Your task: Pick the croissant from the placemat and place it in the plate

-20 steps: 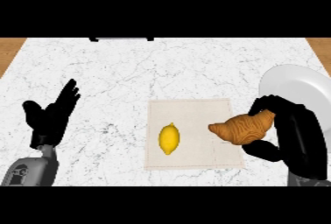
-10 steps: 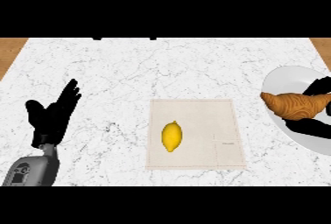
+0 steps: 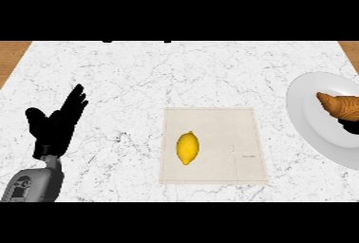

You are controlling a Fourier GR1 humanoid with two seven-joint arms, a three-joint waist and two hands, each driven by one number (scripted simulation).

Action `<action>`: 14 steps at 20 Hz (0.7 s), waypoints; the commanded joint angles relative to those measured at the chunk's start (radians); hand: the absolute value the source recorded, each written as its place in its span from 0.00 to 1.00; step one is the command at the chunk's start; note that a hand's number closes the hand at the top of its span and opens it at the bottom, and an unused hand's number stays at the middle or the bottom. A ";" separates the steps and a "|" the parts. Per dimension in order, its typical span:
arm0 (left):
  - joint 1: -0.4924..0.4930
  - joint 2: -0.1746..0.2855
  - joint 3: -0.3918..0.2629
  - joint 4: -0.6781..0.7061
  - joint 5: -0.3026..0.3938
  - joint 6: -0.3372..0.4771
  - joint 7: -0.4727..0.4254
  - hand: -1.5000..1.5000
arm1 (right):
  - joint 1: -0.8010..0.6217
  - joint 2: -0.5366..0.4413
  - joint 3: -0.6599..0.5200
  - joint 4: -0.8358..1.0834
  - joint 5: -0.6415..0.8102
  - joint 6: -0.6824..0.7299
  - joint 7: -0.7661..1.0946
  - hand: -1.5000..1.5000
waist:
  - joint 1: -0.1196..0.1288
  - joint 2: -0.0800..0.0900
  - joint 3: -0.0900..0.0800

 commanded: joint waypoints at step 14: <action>0.001 0.004 0.025 -0.025 0.013 -0.021 0.026 0.50 | -0.168 -0.120 -0.116 0.488 -0.180 0.112 -0.502 0.00 | -0.003 -0.004 0.000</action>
